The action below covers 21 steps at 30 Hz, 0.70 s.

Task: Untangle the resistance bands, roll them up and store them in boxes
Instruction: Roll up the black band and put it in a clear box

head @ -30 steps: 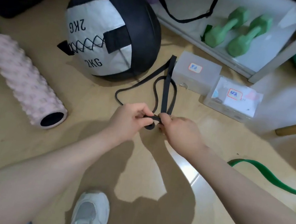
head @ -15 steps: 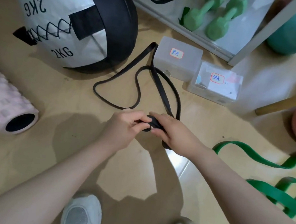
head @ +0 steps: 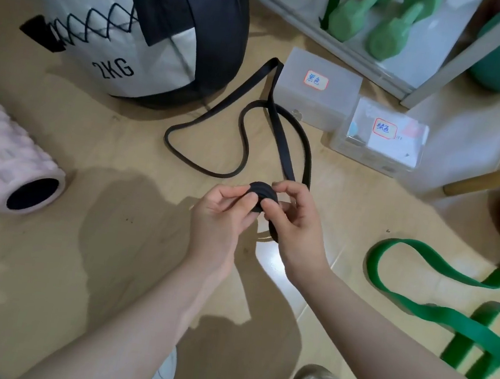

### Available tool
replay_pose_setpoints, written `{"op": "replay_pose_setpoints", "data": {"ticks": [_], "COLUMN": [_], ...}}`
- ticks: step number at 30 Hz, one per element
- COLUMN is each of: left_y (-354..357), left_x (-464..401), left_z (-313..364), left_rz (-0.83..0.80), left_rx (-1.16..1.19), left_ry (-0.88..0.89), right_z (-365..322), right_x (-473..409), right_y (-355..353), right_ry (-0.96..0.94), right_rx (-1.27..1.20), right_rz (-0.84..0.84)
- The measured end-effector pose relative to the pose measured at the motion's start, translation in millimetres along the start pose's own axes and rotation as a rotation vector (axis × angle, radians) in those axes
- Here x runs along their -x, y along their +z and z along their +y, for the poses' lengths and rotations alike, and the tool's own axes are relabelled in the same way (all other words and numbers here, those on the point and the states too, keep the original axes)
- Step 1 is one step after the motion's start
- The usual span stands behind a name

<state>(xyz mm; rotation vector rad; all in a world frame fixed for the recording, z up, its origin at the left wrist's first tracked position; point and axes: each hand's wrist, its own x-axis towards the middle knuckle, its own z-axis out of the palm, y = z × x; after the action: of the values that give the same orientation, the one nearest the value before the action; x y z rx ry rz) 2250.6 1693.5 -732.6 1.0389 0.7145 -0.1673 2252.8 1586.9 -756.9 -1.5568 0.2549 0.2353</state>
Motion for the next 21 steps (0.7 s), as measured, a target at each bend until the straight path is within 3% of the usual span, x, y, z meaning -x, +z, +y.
{"op": "replay_pose_setpoints", "data": {"ticks": [5,9,11,15,21], "left_y": [3.7,6.1,-0.4,-12.8,1.6], "left_x": [2.7,3.2,3.8,-3.6,-11.4], "left_z": [-3.5,-4.6,-5.4,-1.1,6.8], "left_rz": [0.079,0.021,-0.091,-0.391,-0.441], "left_rx": [0.112,0.104,-0.071,-0.642,-0.714], "left_ry": [-0.039,-0.010,0.001,0.000,-0.024], "right_z": [6.8,-3.1,-9.1,-8.6,-14.7], "right_x": [8.8,4.1,3.6,3.5,-6.2], "right_y": [9.9,8.0,-11.0,-49.3,-60.3], "right_ry": [-0.043,-0.049,-0.089,-0.113,-0.195], "right_rx": [-0.017,-0.048,0.040,0.267,0.452], "right_rz": [0.023,0.043,-0.046,-0.235,-0.410]}}
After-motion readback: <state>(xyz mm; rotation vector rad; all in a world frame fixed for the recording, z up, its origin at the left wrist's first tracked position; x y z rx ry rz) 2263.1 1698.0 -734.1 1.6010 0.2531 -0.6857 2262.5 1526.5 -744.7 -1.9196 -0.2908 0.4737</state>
